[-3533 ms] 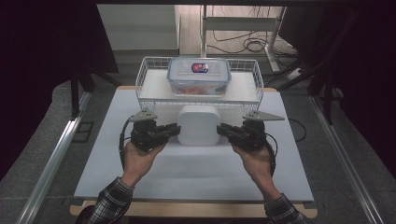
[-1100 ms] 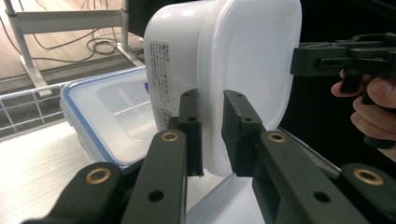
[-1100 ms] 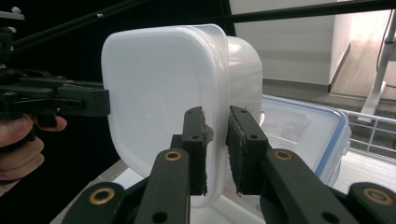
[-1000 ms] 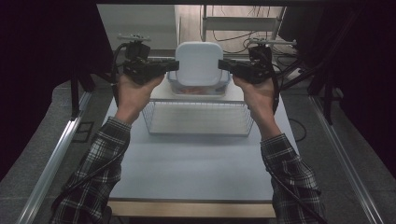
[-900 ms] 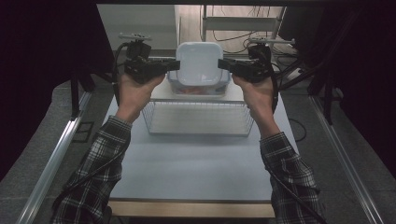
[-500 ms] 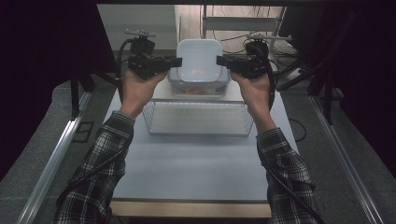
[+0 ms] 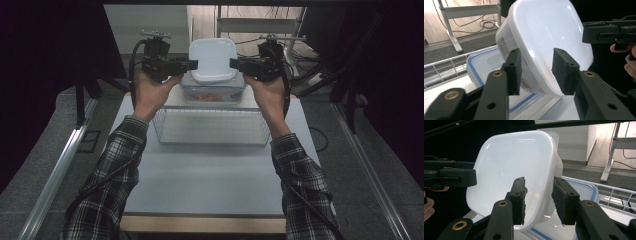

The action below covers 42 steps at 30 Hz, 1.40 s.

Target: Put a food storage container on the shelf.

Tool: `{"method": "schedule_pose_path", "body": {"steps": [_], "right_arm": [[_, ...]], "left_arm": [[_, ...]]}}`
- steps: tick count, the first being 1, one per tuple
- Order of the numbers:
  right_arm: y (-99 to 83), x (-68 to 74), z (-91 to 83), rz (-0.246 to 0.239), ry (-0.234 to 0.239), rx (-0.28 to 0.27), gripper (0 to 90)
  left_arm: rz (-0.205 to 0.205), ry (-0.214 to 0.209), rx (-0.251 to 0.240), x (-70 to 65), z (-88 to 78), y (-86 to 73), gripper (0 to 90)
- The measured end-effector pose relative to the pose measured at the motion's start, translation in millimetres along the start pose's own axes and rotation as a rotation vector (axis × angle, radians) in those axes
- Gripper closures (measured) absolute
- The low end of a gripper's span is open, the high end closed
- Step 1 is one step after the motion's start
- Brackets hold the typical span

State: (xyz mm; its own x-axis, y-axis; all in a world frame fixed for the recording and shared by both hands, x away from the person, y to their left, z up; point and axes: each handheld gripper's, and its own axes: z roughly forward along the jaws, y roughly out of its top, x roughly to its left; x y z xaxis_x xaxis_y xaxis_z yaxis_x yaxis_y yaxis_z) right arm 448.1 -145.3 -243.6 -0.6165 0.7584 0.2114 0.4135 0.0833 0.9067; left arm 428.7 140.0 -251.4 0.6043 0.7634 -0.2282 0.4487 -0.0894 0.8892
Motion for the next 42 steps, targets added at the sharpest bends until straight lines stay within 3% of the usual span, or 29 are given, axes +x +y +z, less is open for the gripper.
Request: {"method": "schedule_pose_path", "body": {"steps": [3, 5, 14, 20, 24, 29, 34, 39, 42], "right_arm": [[-0.5, -1.5, 3.0, 0.013, 0.008, -0.002, 61.6], [-0.5, -0.9, 4.6, 0.012, 0.002, -0.001, 61.9], [0.8, -2.0, 9.2, 0.02, -0.03, -0.016, 58.5], [0.4, -4.8, 10.6, 0.031, -0.035, -0.028, 54.5], [0.8, -5.8, 5.8, 0.029, -0.032, -0.039, 47.3], [-1.7, -8.7, -1.8, 0.037, 0.028, -0.043, 37.4], [-8.6, -6.4, -5.2, 0.004, 0.066, -0.035, 30.3], [-15.6, -2.4, -8.0, -0.039, 0.075, -0.025, 24.0], [-19.3, 0.5, -10.5, -0.059, 0.076, -0.023, 21.0]], "left_arm": [[0.018, 0.038, -0.01, 2.8, 3.1, 0.3, 52.7], [0.004, 0.042, -0.015, 5.3, 5.3, 1.8, 49.0], [0.034, 0.11, -0.022, 7.2, 14.0, 8.6, 46.9], [0.055, 0.118, -0.021, 8.4, 14.1, 10.3, 44.4], [0.066, 0.105, -0.029, 8.0, 8.5, 8.6, 39.5], [0.067, 0.028, -0.025, 7.4, -0.2, 4.0, 31.2], [0.079, 0.012, -0.011, 4.2, -4.6, -4.8, 19.4], [0.136, 0.013, 0.002, -3.6, -8.9, -15.0, 11.5], [0.144, -0.004, 0.008, -6.7, -10.5, -20.2, 7.6]]}}
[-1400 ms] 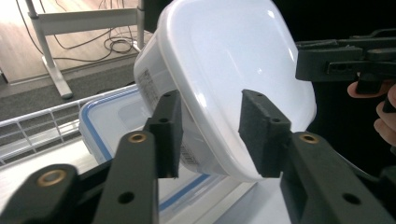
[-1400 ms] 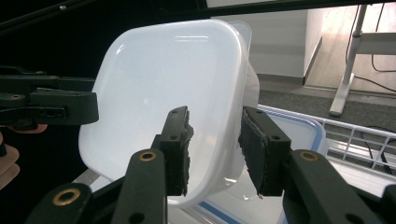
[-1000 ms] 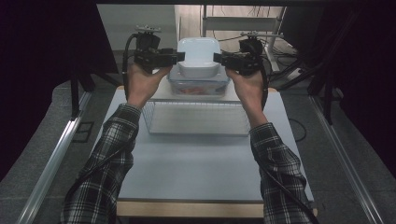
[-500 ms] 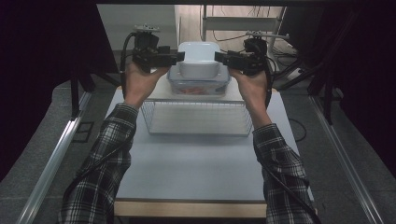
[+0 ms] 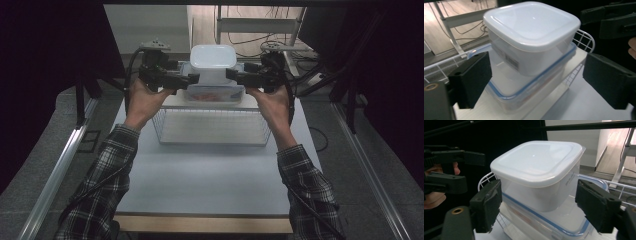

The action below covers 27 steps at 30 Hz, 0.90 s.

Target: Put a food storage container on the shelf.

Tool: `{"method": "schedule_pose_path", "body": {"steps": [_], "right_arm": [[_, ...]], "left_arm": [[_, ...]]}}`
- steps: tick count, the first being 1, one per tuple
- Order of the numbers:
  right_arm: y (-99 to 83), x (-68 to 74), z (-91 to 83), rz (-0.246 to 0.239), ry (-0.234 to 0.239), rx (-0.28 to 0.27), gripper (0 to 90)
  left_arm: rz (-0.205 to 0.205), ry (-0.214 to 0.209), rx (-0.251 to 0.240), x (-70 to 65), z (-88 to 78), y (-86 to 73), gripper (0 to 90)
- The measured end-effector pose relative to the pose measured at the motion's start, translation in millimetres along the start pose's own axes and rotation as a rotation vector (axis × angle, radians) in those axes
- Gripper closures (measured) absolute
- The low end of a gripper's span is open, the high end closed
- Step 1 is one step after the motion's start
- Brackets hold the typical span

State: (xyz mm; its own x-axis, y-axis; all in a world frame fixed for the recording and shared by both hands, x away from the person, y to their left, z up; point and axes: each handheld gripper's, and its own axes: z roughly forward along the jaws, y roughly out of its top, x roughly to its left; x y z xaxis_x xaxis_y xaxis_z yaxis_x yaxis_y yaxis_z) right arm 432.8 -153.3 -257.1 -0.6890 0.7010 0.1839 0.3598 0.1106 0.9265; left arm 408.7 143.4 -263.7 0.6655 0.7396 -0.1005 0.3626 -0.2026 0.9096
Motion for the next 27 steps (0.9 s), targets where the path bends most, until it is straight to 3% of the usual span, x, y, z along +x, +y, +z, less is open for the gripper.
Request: {"method": "schedule_pose_path", "body": {"steps": [12, 27], "right_arm": [[-20.1, 2.0, -7.1, -0.038, 0.017, 0.025, 13.0], [-40.7, 8.0, -7.7, -0.074, 0.044, 0.052, 8.2]], "left_arm": [[0.056, -0.025, 0.006, -12.4, 0.1, -29.3, 3.0], [0.079, -0.015, 0.039, -19.7, 5.2, -55.7, 3.4]]}}
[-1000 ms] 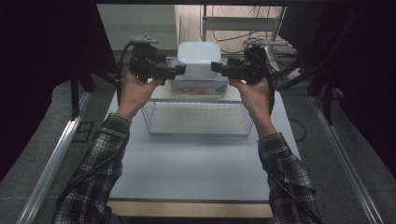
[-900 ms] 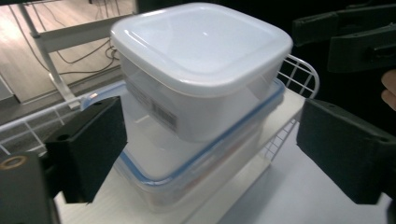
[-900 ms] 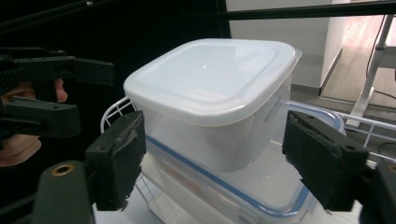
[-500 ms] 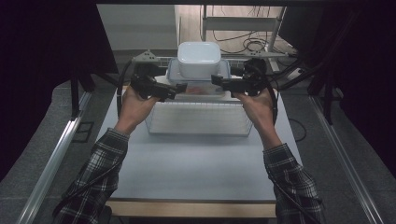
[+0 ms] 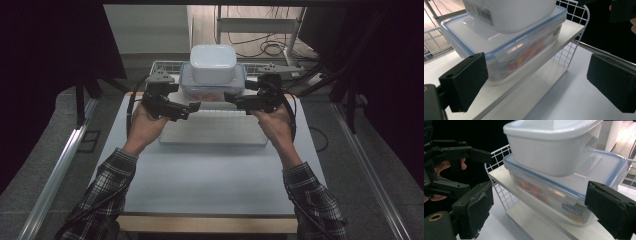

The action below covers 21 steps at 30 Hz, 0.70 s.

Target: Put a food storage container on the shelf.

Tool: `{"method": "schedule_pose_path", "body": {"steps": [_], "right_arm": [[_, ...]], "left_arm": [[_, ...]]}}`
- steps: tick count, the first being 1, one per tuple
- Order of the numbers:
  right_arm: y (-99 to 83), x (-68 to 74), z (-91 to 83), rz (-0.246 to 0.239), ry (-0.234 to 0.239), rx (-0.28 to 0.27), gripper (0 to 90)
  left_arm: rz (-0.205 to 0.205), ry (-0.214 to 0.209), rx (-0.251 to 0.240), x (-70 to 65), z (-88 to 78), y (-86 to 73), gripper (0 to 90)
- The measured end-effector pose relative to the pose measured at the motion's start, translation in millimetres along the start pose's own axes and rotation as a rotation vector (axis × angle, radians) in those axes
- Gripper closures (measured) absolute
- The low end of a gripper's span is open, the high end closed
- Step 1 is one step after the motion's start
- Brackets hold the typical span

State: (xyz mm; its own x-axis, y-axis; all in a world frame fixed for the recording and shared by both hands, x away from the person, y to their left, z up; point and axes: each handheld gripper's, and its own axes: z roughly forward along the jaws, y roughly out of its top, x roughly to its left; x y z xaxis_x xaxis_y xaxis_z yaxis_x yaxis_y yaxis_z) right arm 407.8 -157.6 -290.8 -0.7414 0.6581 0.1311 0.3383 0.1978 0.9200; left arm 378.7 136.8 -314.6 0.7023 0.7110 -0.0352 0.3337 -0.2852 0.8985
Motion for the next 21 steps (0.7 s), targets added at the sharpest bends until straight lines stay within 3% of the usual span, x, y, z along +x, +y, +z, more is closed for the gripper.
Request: {"method": "schedule_pose_path", "body": {"steps": [21], "right_arm": [[-25.1, 6.0, -0.7, -0.032, 0.022, 0.036, 4.8]], "left_arm": [[0.004, -0.037, 0.007, -5.7, -2.4, -27.2, 5.5]]}}
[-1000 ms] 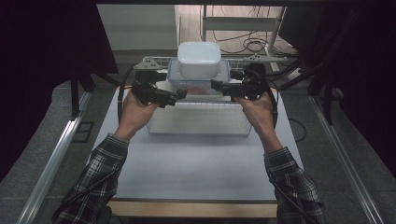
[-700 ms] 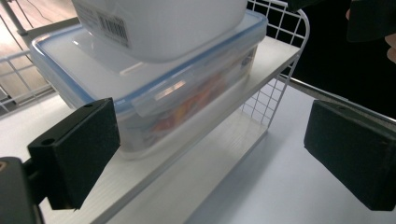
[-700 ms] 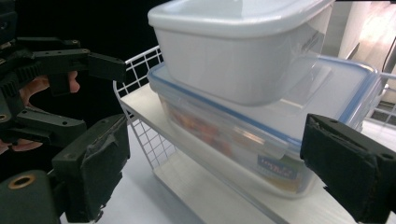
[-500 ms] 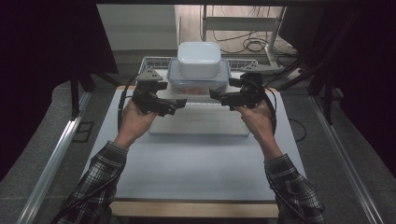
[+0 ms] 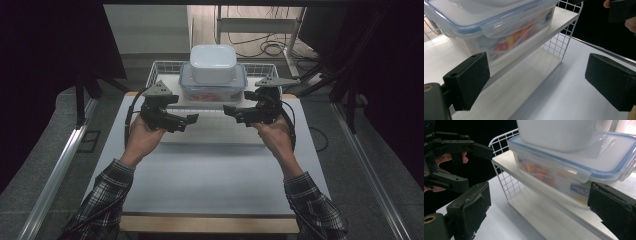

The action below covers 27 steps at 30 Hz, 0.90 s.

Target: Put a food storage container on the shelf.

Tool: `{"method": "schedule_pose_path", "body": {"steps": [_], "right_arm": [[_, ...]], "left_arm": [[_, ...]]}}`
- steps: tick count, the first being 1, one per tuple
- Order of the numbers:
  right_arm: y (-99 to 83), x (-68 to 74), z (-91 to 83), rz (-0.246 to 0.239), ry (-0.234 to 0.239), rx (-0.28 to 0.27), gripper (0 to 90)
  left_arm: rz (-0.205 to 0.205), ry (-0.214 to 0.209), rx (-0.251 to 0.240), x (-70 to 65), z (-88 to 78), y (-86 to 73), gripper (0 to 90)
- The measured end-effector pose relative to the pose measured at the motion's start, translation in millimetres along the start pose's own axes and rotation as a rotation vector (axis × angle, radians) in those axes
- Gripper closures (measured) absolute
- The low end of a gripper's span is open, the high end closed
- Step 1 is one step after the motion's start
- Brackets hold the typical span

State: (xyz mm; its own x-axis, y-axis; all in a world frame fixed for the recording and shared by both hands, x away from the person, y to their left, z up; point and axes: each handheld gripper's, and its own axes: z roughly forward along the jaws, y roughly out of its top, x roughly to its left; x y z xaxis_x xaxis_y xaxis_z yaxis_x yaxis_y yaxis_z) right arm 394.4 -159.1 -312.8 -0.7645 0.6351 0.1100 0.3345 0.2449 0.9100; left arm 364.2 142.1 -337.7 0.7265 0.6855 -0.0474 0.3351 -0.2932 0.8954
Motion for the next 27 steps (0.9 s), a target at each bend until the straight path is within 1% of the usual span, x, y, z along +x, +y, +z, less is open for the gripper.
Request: {"method": "schedule_pose_path", "body": {"steps": [4, 10, 12, 24, 27], "right_arm": [[-4.7, 2.2, -1.0, -0.013, 0.001, 0.005, 4.8], [-13.3, 4.8, -1.8, -0.015, 0.008, 0.009, 4.8], [-16.5, 5.1, -2.0, -0.016, 0.012, 0.012, 4.8], [-36.8, 7.5, -3.0, -0.015, 0.018, 0.017, 4.8], [-41.3, 8.6, -3.5, -0.022, 0.016, 0.023, 4.8]], "left_arm": [[-0.005, -0.001, -0.001, -1.8, -1.6, -6.5, 5.4], [-0.007, -0.003, 0.001, -3.9, -1.5, -16.1, 5.0], [-0.013, -0.011, 0.003, -4.7, -0.9, -19.9, 5.0], [-0.006, -0.013, 0.021, -12.3, 1.1, -40.2, 4.5], [-0.003, -0.01, 0.025, -14.3, 1.6, -44.5, 4.3]]}}
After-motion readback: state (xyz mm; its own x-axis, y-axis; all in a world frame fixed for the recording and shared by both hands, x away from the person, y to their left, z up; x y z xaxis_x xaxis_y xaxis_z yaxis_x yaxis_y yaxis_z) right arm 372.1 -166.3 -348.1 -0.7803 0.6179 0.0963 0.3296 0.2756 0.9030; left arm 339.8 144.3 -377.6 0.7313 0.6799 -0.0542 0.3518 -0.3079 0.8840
